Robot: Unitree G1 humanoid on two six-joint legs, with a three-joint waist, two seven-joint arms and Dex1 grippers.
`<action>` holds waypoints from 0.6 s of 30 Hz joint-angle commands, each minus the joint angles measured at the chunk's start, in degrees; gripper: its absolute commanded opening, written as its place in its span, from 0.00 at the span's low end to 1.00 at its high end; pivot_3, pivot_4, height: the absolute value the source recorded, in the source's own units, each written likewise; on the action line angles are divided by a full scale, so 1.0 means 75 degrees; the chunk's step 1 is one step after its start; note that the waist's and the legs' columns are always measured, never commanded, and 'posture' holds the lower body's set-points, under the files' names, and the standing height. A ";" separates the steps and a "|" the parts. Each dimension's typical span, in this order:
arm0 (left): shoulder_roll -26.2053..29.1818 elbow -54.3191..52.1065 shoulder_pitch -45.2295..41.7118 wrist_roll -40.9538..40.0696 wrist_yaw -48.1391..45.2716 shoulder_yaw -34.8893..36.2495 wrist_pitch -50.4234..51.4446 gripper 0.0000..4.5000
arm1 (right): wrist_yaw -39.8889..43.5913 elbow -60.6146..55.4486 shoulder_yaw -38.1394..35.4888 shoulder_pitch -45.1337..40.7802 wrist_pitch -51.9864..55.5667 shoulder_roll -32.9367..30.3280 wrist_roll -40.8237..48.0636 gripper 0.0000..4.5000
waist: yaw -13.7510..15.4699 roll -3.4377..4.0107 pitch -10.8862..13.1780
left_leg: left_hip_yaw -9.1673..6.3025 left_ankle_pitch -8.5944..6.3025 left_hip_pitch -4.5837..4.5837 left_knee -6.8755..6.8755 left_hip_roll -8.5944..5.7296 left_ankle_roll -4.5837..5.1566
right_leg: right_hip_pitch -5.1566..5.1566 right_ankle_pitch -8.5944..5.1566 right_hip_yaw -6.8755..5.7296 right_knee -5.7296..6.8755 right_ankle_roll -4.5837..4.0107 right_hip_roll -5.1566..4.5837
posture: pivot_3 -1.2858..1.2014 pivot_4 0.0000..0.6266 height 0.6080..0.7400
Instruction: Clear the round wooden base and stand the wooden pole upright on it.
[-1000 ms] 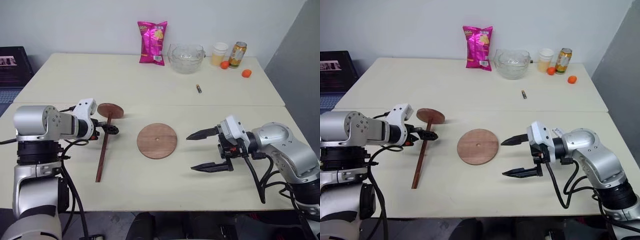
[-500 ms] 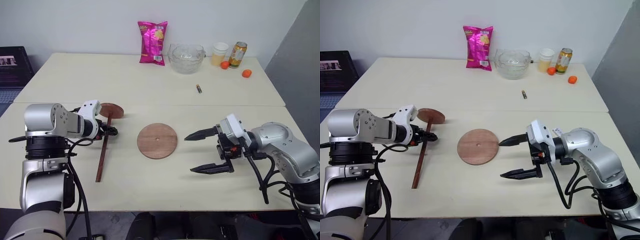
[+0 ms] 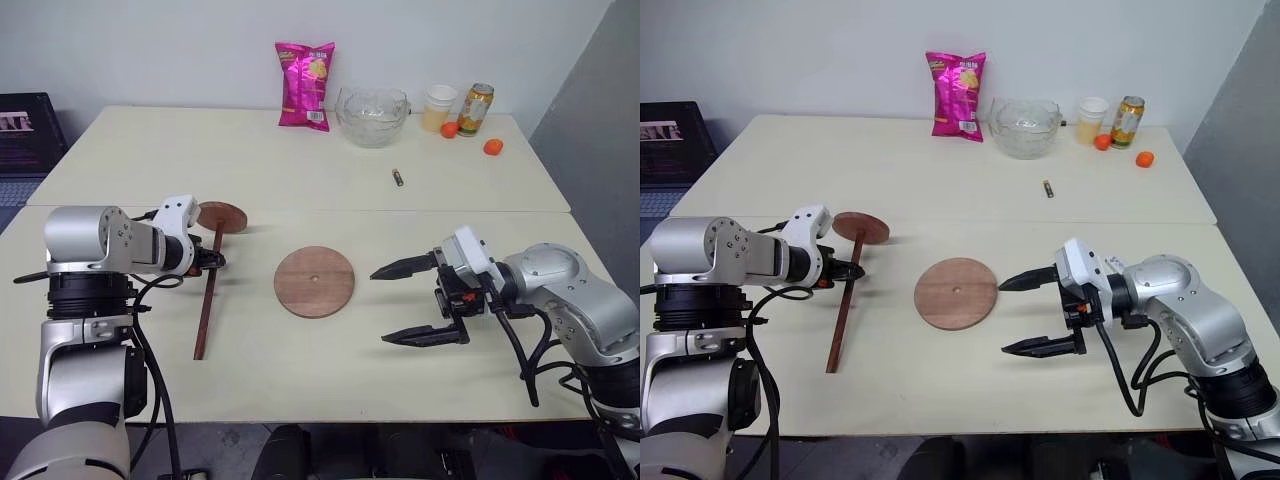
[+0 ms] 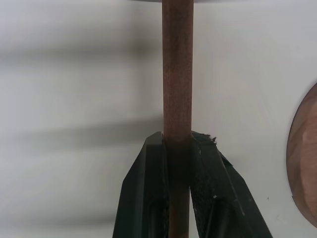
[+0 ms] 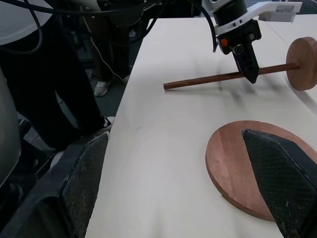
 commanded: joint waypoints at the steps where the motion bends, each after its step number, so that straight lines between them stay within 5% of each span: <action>1: 0.0228 -0.1237 -0.0010 -0.0120 -0.0300 0.0195 -0.1060 0.05 | -0.0052 -0.0092 -0.0406 -0.0123 -0.0080 -0.0123 0.0103 1.00 | 0.0005 -0.0001 0.0000 | 0.0000 0.0000 -0.0002 0.0000 0.0001 -0.0001 | -0.0001 0.0000 0.0001 0.0000 0.0000 0.0000 | 0.52 0.24 1.00; 12: -0.0488 -0.3680 0.0974 -0.0923 -0.2222 0.0493 -0.5450 0.05 | -0.0631 -0.0236 -0.1089 0.0061 0.0017 -0.0196 0.0193 1.00 | 0.0021 0.0000 0.0000 | 0.0011 0.0001 0.0001 0.0000 0.0000 -0.0004 | 0.0002 0.0001 0.0007 -0.0007 -0.0001 -0.0005 | 0.52 0.24 1.00; 18: -0.1125 -0.4397 0.1706 -0.1130 -0.2389 0.0363 -0.6567 0.05 | -0.1271 -0.0678 -0.1285 0.0339 0.0177 -0.0119 0.0314 1.00 | 0.0004 0.0000 0.0000 | 0.0023 0.0000 0.0003 -0.0002 0.0001 -0.0002 | 0.0004 0.0003 0.0019 -0.0011 0.0002 -0.0004 | 0.52 0.24 1.00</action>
